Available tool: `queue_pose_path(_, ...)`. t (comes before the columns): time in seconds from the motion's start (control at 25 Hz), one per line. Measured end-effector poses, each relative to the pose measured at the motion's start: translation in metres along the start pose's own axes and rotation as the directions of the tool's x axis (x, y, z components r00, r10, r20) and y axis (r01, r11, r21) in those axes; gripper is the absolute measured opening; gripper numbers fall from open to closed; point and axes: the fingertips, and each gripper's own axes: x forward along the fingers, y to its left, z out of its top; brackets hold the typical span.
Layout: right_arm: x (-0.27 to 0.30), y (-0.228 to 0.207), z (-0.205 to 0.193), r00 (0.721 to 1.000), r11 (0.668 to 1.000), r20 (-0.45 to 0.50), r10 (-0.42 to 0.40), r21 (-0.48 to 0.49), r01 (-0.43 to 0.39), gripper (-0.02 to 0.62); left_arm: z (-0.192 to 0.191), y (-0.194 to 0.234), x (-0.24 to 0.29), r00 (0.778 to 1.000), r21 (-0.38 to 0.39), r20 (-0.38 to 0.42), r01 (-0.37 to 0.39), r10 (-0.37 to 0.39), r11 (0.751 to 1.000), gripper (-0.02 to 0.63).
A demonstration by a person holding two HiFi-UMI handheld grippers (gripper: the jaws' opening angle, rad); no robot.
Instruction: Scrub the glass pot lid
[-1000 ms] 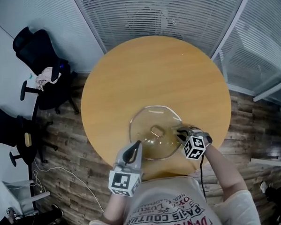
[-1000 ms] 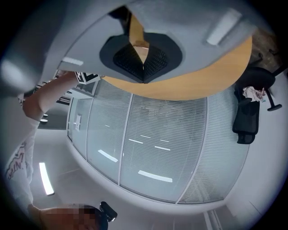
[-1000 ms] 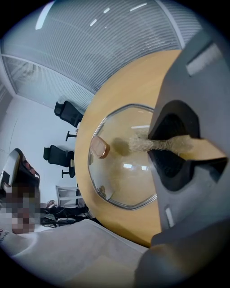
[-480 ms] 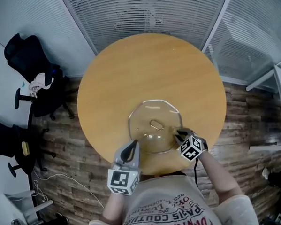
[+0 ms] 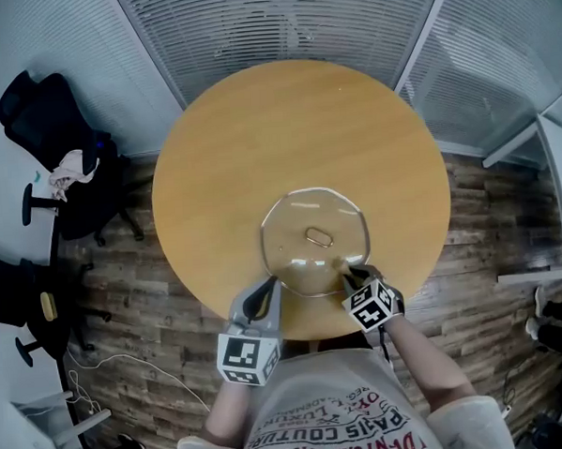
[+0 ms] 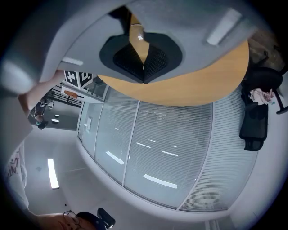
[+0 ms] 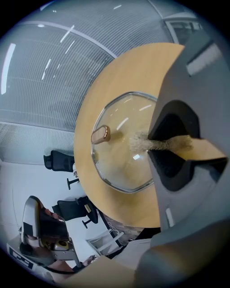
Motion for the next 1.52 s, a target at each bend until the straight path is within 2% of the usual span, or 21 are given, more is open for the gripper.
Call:
queue_pose_path(0.16, 0.000, 0.015, 0.003, 1.000, 0.997, -0.011, 0.012, 0.080, -0.011, 0.067, -0.004, 0.010, -0.007, 1.000, -0.009, -0.001, -0.003, 0.003, 1.000, 0.008)
queue_pose_path(0.64, 0.011, 0.077, 0.036, 0.996, 0.986, 0.006, 0.088, 0.139, -0.088, 0.067, -0.011, 0.039, -0.025, 1.000, -0.019, -0.011, -0.004, 0.004, 1.000, 0.008)
queue_pose_path(0.88, 0.009, 0.094, 0.043, 0.984, 0.966, 0.027, 0.175, 0.187, -0.177, 0.067, -0.007, 0.053, -0.030, 1.000, -0.024, -0.006, -0.027, 0.027, 0.999, 0.008)
queue_pose_path(1.16, -0.017, 0.060, 0.087, 0.977, 0.975, 0.116, 0.176, 0.119, -0.190, 0.067, 0.001, 0.060, -0.030, 0.994, -0.033, 0.007, -0.108, 0.109, 0.994, 0.008)
queue_pose_path(1.36, -0.023, 0.005, 0.121, 0.977, 0.986, 0.177, 0.117, 0.097, -0.136, 0.067, 0.011, 0.058, -0.023, 0.986, -0.063, 0.031, -0.161, 0.163, 0.985, 0.008)
queue_pose_path(1.52, -0.009, -0.044, 0.133, 0.981, 0.991, 0.167, 0.098, 0.078, -0.113, 0.067, 0.016, 0.057, -0.011, 0.978, -0.074, 0.032, -0.201, 0.204, 0.977, 0.008)
